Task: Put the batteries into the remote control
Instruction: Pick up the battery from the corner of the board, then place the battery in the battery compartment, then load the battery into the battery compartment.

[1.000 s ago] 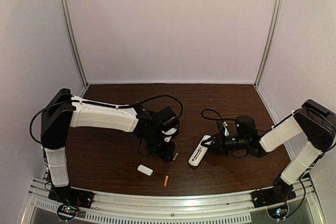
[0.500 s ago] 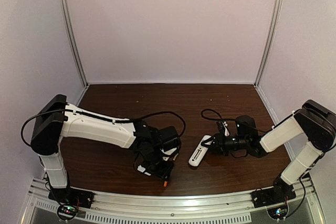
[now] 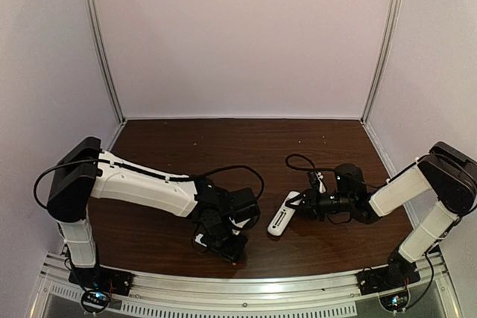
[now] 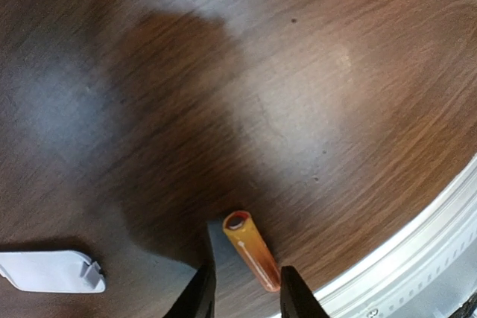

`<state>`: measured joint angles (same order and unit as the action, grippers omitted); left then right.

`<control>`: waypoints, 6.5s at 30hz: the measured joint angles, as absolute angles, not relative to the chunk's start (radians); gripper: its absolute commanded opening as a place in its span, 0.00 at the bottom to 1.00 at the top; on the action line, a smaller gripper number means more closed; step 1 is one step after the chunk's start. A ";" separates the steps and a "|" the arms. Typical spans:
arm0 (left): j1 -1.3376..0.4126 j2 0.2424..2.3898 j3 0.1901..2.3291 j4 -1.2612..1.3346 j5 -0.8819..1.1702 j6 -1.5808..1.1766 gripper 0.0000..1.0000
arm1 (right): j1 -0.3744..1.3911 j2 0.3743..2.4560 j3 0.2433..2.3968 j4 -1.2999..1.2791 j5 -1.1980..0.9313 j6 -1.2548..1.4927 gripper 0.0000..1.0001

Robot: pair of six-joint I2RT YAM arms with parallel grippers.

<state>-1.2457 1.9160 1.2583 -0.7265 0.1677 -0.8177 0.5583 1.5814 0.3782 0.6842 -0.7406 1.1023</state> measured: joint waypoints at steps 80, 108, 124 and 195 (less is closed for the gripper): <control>-1.157 2.048 1.601 -0.813 0.267 -0.645 0.24 | 0.742 1.772 0.320 1.134 -0.718 1.361 0.00; -1.132 1.884 1.499 -0.713 0.175 -0.619 0.59 | 0.745 1.773 0.319 1.144 -0.721 1.361 0.00; -1.105 1.390 0.879 -0.133 0.267 -0.360 0.77 | 0.746 1.576 0.365 0.933 -0.815 1.254 0.00; -1.111 1.576 0.790 0.253 0.522 -0.442 0.86 | 0.807 1.497 0.490 0.757 -0.957 1.140 0.00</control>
